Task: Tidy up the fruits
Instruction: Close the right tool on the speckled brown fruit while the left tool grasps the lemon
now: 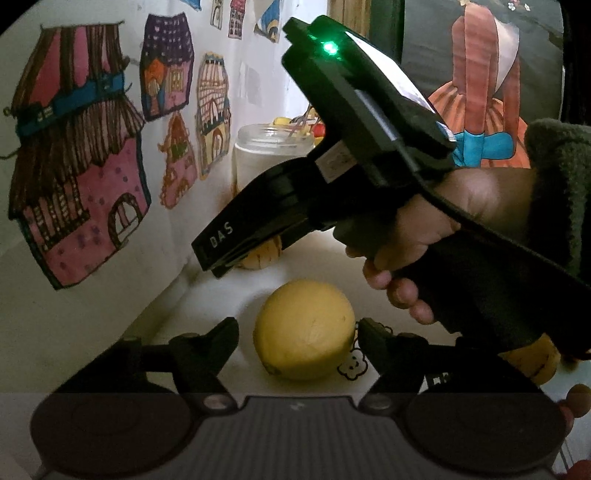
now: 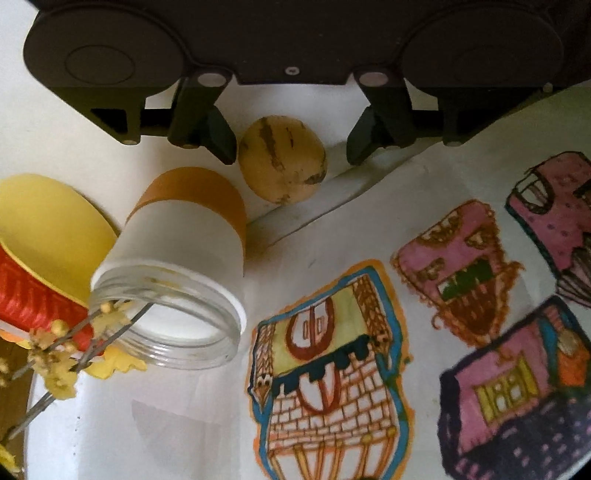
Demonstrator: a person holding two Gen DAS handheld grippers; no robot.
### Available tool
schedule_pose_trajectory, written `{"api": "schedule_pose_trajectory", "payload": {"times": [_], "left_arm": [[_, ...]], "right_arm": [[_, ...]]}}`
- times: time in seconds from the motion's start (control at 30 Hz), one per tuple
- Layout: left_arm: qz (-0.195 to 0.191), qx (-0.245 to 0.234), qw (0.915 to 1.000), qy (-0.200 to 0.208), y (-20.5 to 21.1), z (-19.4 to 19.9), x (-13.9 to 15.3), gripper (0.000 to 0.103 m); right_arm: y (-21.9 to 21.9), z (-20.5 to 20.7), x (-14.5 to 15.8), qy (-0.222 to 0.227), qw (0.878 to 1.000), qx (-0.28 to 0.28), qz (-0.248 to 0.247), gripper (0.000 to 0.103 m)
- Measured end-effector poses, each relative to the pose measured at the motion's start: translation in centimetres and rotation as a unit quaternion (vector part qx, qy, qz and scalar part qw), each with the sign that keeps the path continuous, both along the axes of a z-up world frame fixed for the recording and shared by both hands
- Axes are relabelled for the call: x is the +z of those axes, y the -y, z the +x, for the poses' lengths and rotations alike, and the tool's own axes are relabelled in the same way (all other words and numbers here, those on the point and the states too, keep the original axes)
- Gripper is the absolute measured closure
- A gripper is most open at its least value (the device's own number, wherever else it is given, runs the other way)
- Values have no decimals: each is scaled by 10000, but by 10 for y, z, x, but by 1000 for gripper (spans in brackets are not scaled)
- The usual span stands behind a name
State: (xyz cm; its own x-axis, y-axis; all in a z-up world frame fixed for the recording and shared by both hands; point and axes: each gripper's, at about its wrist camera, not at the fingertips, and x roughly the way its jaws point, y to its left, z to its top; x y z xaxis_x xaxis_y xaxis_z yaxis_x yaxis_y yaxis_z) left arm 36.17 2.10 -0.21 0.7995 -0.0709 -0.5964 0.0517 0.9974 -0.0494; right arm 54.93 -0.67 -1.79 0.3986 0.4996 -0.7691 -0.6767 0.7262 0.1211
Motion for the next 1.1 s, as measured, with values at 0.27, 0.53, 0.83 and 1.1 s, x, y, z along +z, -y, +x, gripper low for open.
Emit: {"api": "schedule_pose_trajectory", "payload": {"times": [0.27,0.53,0.83,1.1], "left_arm": [[-133,-57,9998,-112,-1,4,-8,39],[-142,-74,9998,-124,-1,12,-7,41],[-74,0,9997,-223,-1,-6,-4,42],[-91,107,9995,-280,-9,-32,-3,42]], "right_arm": [[-8,3,-9,86,10000,-17,-2,43],[2,4,-6,137,9999,-12,-43,50],[26,-17,-5,15,10000,-15,-49,50],[60,-52,-2,-26,9999,-76,-85,50]]}}
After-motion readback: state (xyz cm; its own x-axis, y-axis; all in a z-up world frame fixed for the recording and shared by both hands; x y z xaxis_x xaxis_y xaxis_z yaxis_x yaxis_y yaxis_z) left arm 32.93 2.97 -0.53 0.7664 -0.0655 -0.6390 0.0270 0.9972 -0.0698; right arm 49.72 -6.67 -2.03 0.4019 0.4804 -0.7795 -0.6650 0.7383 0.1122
